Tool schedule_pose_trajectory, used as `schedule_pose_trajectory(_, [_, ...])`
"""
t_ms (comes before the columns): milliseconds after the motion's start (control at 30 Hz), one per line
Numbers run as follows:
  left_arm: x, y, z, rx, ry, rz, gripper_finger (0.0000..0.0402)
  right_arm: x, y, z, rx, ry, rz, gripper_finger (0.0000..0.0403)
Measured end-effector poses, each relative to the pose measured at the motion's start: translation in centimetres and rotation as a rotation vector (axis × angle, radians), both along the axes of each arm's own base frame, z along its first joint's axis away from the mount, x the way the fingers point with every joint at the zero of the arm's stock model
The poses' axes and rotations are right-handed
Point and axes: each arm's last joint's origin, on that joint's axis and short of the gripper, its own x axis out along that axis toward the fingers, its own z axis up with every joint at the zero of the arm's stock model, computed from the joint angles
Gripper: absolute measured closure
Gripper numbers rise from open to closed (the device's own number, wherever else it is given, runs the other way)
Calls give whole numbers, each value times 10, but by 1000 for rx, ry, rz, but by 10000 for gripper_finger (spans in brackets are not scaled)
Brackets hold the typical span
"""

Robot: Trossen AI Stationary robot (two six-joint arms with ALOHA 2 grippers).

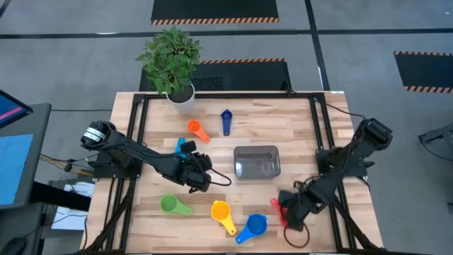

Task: Nest measuring cups in basket
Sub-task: Put the red measuring cup into the black bin

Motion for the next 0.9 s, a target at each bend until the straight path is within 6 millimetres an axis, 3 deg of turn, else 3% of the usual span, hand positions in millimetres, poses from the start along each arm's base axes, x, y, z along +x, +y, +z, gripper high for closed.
schedule_pose_trajectory(267, [0,0,0,3,-2,2,315,22,-65,39,-290,-166,-32,394])
schedule_pose_trajectory(567, [0,0,0,7,0,-1,315,65,-133,41,-367,-252,3,394])
schedule_pose_trajectory(733, [0,1,1,36,-14,10,315,79,-149,33,-375,-265,47,394])
schedule_pose_trajectory(900, [8,3,4,118,-90,8,315,83,-147,28,-353,-261,130,394])
